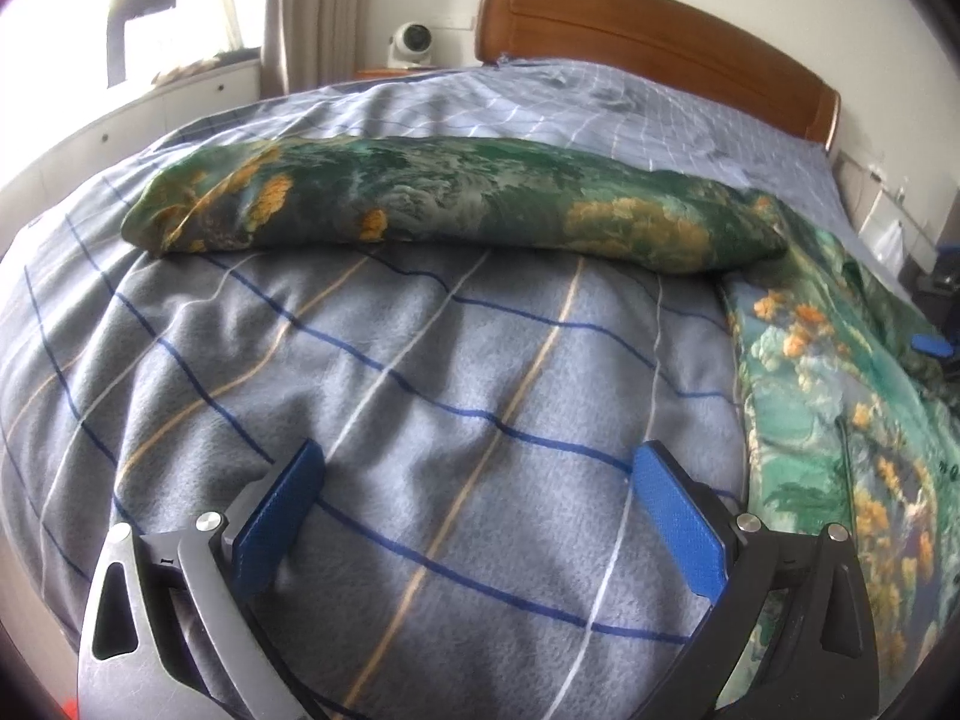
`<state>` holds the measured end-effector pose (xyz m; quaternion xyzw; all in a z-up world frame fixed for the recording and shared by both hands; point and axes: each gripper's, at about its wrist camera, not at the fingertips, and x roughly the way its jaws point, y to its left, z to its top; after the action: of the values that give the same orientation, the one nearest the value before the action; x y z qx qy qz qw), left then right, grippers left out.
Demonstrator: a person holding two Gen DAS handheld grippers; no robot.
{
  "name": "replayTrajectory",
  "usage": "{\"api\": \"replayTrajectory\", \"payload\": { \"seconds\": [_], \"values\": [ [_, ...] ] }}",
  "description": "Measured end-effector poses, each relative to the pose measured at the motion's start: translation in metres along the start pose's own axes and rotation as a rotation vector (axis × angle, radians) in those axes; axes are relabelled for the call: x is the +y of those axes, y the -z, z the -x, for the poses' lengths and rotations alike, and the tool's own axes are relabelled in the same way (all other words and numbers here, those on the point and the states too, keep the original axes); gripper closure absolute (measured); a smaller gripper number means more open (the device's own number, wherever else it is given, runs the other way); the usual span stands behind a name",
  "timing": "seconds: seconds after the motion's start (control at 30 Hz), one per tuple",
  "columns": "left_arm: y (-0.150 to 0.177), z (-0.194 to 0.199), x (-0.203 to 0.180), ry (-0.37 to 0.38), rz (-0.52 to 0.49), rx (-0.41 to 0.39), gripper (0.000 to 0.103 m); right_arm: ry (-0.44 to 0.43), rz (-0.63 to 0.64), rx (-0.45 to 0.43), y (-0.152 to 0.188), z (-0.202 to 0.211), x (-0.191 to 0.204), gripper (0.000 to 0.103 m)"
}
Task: Fold large clothes
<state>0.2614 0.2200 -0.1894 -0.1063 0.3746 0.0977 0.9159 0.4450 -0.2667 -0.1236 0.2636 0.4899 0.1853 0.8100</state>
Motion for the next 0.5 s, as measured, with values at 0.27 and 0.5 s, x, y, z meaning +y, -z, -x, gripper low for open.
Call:
{"api": "replayTrajectory", "payload": {
  "seconds": [0.27, 0.5],
  "values": [
    [-0.001, -0.004, -0.007, -0.010, -0.016, 0.005, 0.000, -0.120, 0.042, -0.255, -0.020, 0.128, -0.035, 0.021],
    [0.005, -0.007, -0.011, -0.033, -0.036, 0.011, 0.000, 0.260, -0.112, -0.146, -0.018, 0.133, -0.156, 0.034]
  ]
}}
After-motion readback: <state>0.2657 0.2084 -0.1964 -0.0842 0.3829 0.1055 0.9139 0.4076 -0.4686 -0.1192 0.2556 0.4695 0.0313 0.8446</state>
